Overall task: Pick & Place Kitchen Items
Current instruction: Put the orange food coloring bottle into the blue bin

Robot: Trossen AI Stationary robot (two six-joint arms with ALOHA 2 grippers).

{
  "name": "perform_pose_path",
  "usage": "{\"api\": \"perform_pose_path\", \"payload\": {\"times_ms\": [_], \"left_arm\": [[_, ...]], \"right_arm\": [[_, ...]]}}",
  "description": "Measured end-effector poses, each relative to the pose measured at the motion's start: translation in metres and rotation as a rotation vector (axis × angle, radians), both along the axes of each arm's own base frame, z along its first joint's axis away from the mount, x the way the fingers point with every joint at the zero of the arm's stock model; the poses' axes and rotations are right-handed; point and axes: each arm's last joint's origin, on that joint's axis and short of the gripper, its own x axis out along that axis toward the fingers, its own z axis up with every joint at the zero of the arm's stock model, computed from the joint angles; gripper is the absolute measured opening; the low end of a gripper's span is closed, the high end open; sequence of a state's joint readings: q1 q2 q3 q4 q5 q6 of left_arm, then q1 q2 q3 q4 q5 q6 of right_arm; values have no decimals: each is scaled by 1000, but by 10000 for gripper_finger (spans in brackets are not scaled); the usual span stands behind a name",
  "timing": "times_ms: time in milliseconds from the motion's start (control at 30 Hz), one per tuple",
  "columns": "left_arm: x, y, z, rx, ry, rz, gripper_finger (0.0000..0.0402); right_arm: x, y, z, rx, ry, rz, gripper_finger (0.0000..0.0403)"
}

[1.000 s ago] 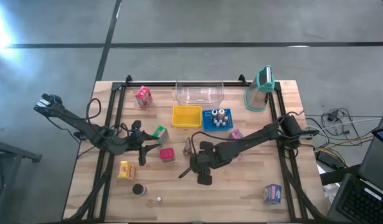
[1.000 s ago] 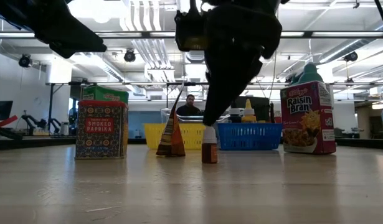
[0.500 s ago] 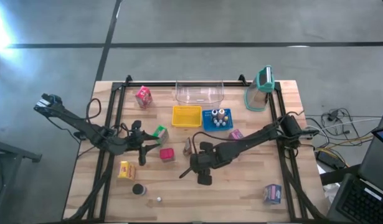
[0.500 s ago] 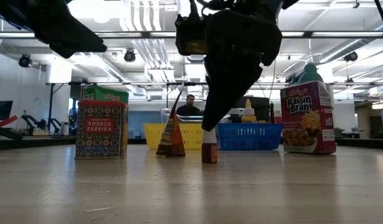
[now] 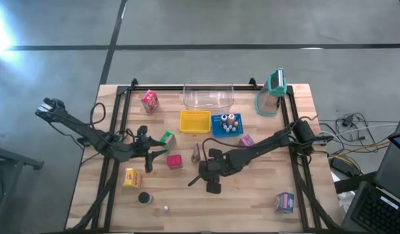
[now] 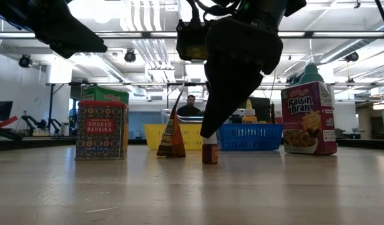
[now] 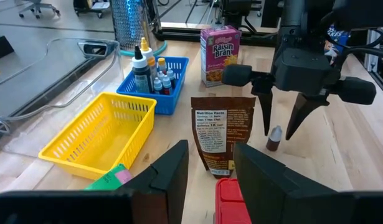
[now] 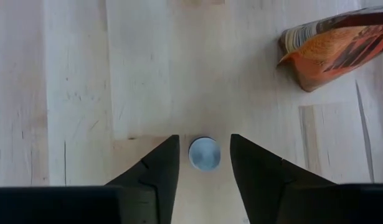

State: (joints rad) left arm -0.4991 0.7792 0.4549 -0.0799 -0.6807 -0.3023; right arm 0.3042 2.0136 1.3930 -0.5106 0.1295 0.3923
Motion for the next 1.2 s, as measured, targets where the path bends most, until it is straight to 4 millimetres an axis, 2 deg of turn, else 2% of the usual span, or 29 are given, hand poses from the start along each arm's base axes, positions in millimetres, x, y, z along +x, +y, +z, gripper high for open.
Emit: {"api": "perform_pose_path", "payload": {"times_ms": [500, 833, 933, 1200], "left_arm": [[0, 0, 0, 0, 1, -1, 136], [0, 0, 0, 0, 1, -1, 136], [0, 0, -1, 0, 1, -1, 135], [0, 0, 0, 14, 4, -9, 136]], "right_arm": [[-1, 0, -1, 6, 10, 8, 68], [-2, -1, 2, 31, 24, 12, 70], [-6, -5, 10, 23, 32, 3, 68], [-17, -24, 52, 9, -33, -21, 62]]}}
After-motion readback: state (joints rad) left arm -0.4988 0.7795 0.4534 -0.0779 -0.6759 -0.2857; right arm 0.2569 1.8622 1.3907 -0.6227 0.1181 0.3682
